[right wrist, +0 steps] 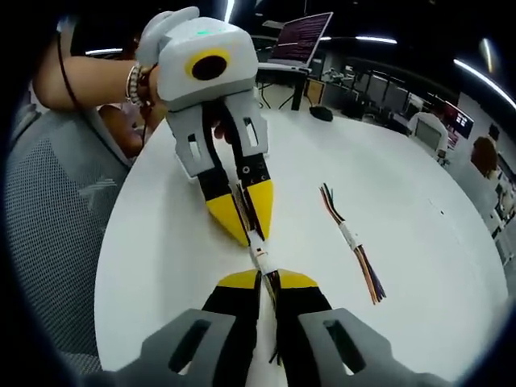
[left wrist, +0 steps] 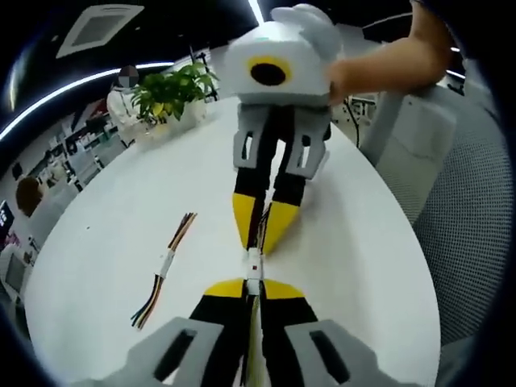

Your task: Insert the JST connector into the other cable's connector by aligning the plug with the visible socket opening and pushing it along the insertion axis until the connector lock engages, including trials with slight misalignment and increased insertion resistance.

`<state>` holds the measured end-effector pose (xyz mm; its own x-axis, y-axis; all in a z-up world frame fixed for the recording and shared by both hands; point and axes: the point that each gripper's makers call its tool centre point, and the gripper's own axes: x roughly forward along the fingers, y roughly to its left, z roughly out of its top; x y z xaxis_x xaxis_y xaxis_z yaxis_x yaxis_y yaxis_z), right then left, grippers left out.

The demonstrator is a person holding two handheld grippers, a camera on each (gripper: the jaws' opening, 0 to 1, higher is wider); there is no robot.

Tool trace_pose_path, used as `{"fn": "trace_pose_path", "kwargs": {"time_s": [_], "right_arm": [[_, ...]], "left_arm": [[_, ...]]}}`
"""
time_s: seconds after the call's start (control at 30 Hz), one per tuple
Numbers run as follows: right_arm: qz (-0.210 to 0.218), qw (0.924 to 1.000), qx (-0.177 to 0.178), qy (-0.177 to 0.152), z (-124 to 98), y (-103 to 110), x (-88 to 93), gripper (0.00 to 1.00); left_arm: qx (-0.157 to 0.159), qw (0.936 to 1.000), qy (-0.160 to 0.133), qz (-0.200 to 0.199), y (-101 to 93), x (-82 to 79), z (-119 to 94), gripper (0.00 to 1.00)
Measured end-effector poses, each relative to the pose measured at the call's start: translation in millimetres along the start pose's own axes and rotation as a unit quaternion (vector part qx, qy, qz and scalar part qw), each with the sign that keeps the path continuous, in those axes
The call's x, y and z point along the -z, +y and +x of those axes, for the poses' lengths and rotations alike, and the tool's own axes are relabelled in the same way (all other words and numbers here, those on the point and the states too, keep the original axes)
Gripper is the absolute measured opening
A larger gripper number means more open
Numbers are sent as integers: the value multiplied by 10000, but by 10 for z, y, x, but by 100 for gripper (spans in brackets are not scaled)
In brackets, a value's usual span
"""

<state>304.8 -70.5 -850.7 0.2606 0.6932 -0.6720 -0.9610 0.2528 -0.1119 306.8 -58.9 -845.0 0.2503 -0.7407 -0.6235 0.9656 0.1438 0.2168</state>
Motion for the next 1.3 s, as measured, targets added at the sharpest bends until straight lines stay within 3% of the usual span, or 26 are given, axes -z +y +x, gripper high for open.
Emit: {"fn": "trace_pose_path", "kwargs": {"time_s": [0.53, 1.3], "right_arm": [[258, 9996, 77, -29, -18, -42, -8, 3], [161, 9997, 147, 124, -13, -57, 22, 3]], "left_arm": [[-95, 9999, -41, 78, 40, -42, 1, 0], [-96, 9999, 56, 128, 30, -30, 31, 0]]}}
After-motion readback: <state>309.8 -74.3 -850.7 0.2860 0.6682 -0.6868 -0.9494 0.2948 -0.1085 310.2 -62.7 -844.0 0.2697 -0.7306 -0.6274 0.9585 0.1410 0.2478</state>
